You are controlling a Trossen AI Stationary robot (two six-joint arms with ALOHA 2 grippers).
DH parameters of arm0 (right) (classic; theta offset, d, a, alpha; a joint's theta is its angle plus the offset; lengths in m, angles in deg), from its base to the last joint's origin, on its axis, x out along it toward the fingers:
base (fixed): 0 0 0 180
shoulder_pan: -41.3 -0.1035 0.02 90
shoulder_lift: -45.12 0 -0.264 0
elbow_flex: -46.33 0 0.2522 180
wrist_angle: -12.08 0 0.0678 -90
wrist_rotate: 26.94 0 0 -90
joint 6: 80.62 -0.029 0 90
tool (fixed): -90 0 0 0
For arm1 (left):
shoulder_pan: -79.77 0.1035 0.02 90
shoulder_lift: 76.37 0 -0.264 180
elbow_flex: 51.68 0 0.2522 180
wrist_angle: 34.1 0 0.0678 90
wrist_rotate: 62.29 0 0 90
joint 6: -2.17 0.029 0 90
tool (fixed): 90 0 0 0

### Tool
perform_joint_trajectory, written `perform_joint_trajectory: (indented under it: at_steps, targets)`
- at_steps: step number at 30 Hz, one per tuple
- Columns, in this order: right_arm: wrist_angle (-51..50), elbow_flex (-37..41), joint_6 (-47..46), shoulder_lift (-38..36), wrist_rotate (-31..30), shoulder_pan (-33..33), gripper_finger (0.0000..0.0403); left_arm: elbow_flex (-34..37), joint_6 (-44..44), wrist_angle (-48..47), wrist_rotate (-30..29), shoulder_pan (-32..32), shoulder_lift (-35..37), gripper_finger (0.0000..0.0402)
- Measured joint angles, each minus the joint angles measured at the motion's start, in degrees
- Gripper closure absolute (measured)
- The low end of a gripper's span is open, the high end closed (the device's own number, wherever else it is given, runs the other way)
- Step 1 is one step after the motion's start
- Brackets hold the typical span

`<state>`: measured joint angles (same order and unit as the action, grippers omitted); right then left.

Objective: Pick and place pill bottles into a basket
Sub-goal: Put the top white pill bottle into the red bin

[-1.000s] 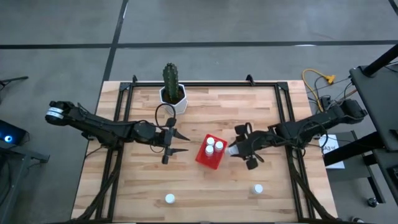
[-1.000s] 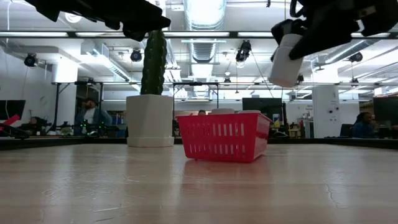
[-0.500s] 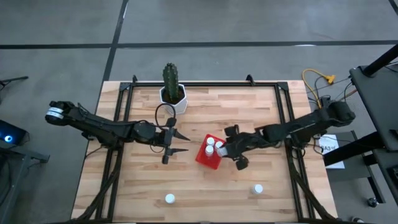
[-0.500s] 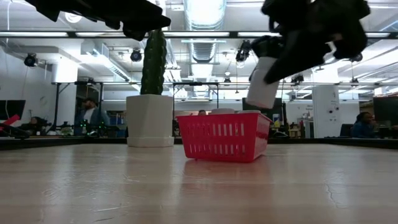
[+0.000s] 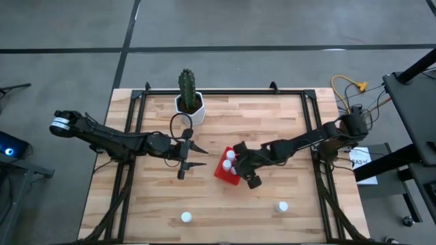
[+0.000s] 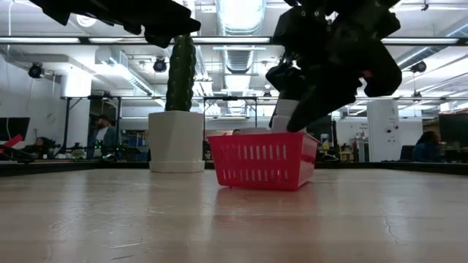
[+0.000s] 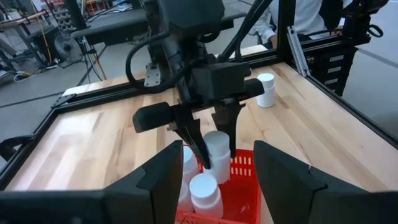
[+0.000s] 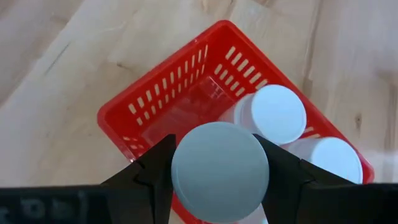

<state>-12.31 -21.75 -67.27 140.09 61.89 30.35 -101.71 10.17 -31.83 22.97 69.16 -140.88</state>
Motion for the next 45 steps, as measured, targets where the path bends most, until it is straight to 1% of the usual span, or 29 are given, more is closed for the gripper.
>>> perform_joint_trajectory:
  at_steps: [20,22,24,27,30,33,38,45]
  targets:
    - [-4.2,0.1,-0.4,-0.9,-2.4,0.8,0.0239,0.0,-0.1,0.1,0.0,0.0,0.0,0.0223]
    - [-4.2,0.1,-0.6,-0.9,-3.8,0.8,0.0226,0.0,-0.1,0.1,0.0,0.0,0.0,0.0223]
    - [-4.2,0.1,-0.7,-1.0,-5.2,0.9,0.0199,0.0,-0.1,0.1,0.0,0.0,0.0,0.0224]
    - [-4.2,0.1,-0.7,-1.0,-5.5,0.9,0.0164,0.0,-0.1,0.1,0.0,0.0,0.0,0.0223]
    - [-4.2,0.1,-0.7,-1.0,-5.5,0.9,0.015,0.0,-0.1,0.1,0.0,0.0,0.0,0.0223]
    - [-4.2,0.1,-0.7,-1.0,-5.5,0.9,0.015,0.0,-0.1,0.1,0.0,0.0,0.0,0.0224]
    - [-4.2,0.1,-0.5,-1.0,-5.7,0.9,0.0163,0.0,-0.1,0.1,0.0,0.0,0.0,0.0223]
    - [-4.3,0.1,0.3,-1.1,-9.0,0.9,0.0176,0.0,-0.1,0.1,0.0,-0.1,0.0,0.0223]
